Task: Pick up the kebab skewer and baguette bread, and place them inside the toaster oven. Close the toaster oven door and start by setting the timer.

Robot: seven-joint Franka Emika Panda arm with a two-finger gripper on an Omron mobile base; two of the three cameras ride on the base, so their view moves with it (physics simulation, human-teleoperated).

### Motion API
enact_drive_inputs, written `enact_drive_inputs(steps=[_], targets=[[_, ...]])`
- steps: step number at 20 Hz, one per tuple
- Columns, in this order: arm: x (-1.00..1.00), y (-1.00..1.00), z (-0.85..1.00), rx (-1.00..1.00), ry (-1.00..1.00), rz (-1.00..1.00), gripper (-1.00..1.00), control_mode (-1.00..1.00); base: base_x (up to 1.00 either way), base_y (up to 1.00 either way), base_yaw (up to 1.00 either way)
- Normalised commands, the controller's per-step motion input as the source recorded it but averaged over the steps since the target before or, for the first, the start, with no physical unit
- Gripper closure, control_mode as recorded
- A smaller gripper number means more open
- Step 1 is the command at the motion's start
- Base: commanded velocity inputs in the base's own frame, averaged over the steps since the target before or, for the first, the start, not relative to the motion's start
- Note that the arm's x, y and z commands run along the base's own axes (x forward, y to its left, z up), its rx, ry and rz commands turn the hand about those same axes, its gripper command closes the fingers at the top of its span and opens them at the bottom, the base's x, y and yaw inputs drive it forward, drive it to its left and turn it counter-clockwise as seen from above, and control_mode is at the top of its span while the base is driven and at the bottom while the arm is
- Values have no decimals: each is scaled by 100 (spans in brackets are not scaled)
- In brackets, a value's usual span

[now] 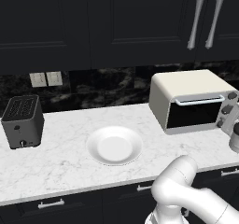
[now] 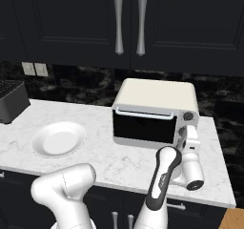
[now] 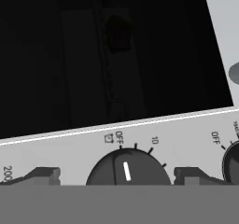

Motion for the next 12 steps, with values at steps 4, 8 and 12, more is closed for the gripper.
enact_drive_inputs(steps=[4,8,12], targets=[[0,0,9,-2,0,0,100,-100,0,0,0],[0,0,8,-5,-1,-2,100,-100,0,0,0],[0,0,9,-6,0,-2,100,-100,0,0,0]])
